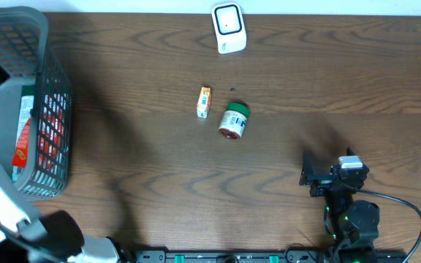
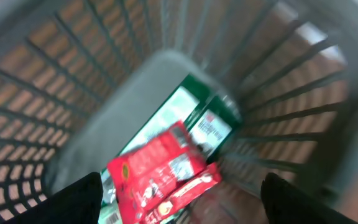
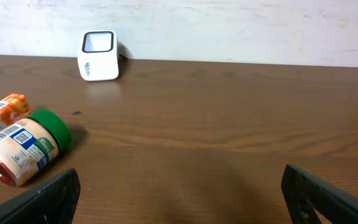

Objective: Scan the item barcode
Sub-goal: 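Reach the left gripper down into the basket toward the red bag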

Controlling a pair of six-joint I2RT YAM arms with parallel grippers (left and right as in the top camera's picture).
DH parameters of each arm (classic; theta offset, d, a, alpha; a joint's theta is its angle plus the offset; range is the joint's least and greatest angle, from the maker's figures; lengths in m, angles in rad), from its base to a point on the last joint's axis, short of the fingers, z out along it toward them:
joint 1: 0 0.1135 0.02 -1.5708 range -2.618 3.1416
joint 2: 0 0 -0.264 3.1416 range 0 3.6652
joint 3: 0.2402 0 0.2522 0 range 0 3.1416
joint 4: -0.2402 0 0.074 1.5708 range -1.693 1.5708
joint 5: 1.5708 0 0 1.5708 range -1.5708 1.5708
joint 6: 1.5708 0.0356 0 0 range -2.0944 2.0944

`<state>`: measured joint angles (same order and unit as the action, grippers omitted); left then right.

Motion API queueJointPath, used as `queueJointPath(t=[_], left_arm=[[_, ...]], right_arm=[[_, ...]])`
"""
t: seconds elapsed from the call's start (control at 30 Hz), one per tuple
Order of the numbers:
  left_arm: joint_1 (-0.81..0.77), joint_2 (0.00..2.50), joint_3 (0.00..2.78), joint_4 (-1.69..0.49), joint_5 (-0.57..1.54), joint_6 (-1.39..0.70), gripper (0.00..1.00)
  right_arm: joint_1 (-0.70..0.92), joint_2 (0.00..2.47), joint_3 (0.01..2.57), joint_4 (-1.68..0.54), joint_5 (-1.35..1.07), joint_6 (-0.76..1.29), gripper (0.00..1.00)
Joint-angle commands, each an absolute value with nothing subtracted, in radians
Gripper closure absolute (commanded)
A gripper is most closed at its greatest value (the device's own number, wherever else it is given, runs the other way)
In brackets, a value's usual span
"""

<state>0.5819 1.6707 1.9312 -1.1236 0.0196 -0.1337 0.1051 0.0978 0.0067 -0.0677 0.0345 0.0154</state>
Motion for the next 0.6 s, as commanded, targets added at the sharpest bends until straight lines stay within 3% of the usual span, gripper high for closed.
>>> queueJointPath(t=[0.0, 0.07, 0.17, 0.57], left_arm=[[0.591, 1.768, 1.901, -1.147, 0.018, -0.144, 0.18], [0.591, 1.813, 1.901, -1.155, 0.03, -0.144, 0.18], [0.591, 1.869, 1.901, -1.153, 0.088, -0.127, 0.09], [0.591, 1.997, 1.901, -1.189, 0.093, -0.082, 0.08]], right_arm=[[0.1, 0.097, 0.006, -0.071, 0.043, 0.029, 0.01], [0.1, 0.097, 0.006, -0.071, 0.043, 0.029, 0.01], [0.1, 0.097, 0.006, -0.071, 0.043, 0.029, 0.01], [0.1, 0.097, 0.006, -0.071, 0.043, 0.029, 0.01]])
